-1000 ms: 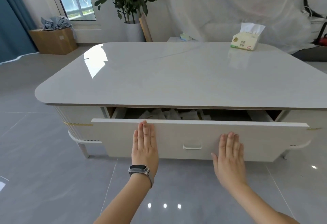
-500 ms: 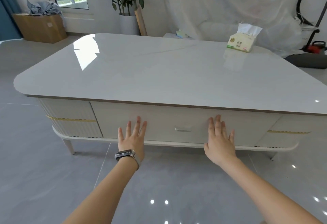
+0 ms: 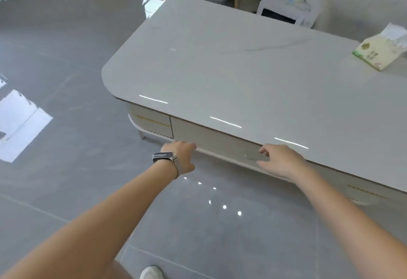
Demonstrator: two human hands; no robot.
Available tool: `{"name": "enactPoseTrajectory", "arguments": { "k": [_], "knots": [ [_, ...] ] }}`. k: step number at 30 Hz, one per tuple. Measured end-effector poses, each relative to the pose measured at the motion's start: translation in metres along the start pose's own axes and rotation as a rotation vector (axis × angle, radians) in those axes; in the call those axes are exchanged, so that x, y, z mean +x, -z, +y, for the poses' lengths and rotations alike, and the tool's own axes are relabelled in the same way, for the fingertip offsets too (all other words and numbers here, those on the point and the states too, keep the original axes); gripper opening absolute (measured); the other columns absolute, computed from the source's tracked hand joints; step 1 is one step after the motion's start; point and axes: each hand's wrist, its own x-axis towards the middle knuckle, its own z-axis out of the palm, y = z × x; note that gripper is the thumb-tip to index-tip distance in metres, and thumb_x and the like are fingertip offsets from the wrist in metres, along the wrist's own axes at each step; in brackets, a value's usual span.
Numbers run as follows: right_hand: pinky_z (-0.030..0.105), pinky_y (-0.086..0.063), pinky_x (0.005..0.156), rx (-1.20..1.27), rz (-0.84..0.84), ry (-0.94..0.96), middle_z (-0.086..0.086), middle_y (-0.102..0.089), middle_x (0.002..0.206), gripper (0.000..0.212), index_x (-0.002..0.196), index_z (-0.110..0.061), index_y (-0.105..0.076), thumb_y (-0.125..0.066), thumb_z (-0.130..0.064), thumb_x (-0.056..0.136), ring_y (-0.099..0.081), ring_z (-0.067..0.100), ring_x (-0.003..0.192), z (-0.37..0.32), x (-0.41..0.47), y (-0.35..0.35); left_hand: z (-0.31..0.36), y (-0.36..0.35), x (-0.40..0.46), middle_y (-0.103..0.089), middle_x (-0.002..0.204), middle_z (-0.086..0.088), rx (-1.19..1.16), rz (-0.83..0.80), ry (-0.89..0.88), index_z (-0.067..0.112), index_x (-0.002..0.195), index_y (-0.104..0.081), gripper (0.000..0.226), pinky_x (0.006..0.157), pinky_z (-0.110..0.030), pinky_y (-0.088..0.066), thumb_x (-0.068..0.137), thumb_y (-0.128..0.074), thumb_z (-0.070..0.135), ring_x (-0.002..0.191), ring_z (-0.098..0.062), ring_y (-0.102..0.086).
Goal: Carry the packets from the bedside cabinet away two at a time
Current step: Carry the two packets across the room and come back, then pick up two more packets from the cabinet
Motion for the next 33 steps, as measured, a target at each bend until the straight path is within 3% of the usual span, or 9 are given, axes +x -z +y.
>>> {"name": "enactPoseTrajectory", "arguments": {
  "k": [6,10,17,24,28,33],
  "knots": [
    [0.031,-0.044,0.090,-0.160,-0.116,0.113,-0.006,-0.052,0.135,0.049,0.134,-0.034,-0.047,-0.052,-0.034,0.086,-0.049,0.019,0.124,-0.092,-0.047,0.117,-0.078,0.108,-0.091,-0.046,0.141,0.001,-0.065,-0.142,0.118,0.035,0.147,-0.032,0.075,0.091,-0.038,-0.049,0.081,-0.064,0.049,0.127,-0.024,-0.046],
    [0.028,-0.042,0.083,-0.206,-0.160,0.210,-0.005,-0.057,0.126,0.046,0.136,-0.031,-0.045,-0.048,-0.032,0.090,-0.052,0.019,0.118,-0.188,-0.081,0.190,-0.140,0.186,-0.155,-0.045,0.140,-0.002,-0.184,-0.153,0.204,0.035,0.150,-0.027,0.068,0.091,-0.039,-0.051,0.089,-0.058,0.038,0.121,-0.026,-0.052],
    [0.032,-0.043,0.088,-0.348,-0.152,0.437,-0.004,-0.053,0.133,0.049,0.137,-0.032,-0.045,-0.050,-0.034,0.088,-0.049,0.019,0.125,-0.368,-0.147,0.301,-0.260,0.307,-0.279,-0.041,0.142,-0.003,-0.329,-0.098,0.380,0.036,0.152,-0.022,0.074,0.096,-0.041,-0.048,0.088,-0.058,0.047,0.124,-0.027,-0.051],
    [0.031,-0.044,0.085,-0.422,-0.087,0.595,-0.005,-0.053,0.132,0.052,0.138,-0.030,-0.044,-0.052,-0.032,0.086,-0.052,0.021,0.120,-0.503,-0.155,0.380,-0.353,0.365,-0.349,-0.045,0.141,-0.003,-0.385,-0.036,0.528,0.030,0.150,-0.028,0.072,0.097,-0.037,-0.047,0.088,-0.059,0.049,0.123,-0.026,-0.053],
    [0.038,-0.045,0.099,-0.484,-0.071,0.689,-0.002,-0.049,0.140,0.054,0.138,-0.031,-0.045,-0.055,-0.039,0.085,-0.050,0.025,0.126,-0.596,-0.143,0.402,-0.411,0.381,-0.373,-0.045,0.143,-0.002,-0.439,0.014,0.633,0.030,0.150,-0.028,0.071,0.098,-0.037,-0.047,0.088,-0.058,0.050,0.125,-0.025,-0.052],
    [0.040,-0.042,0.105,-0.576,-0.051,0.922,0.002,-0.048,0.143,0.057,0.139,-0.032,-0.044,-0.057,-0.041,0.085,-0.048,0.026,0.129,-0.745,-0.142,0.418,-0.490,0.386,-0.419,-0.048,0.140,-0.003,-0.576,0.111,0.856,0.030,0.148,-0.033,0.071,0.102,-0.040,-0.045,0.085,-0.060,0.051,0.126,-0.026,-0.051]
  ]
}}
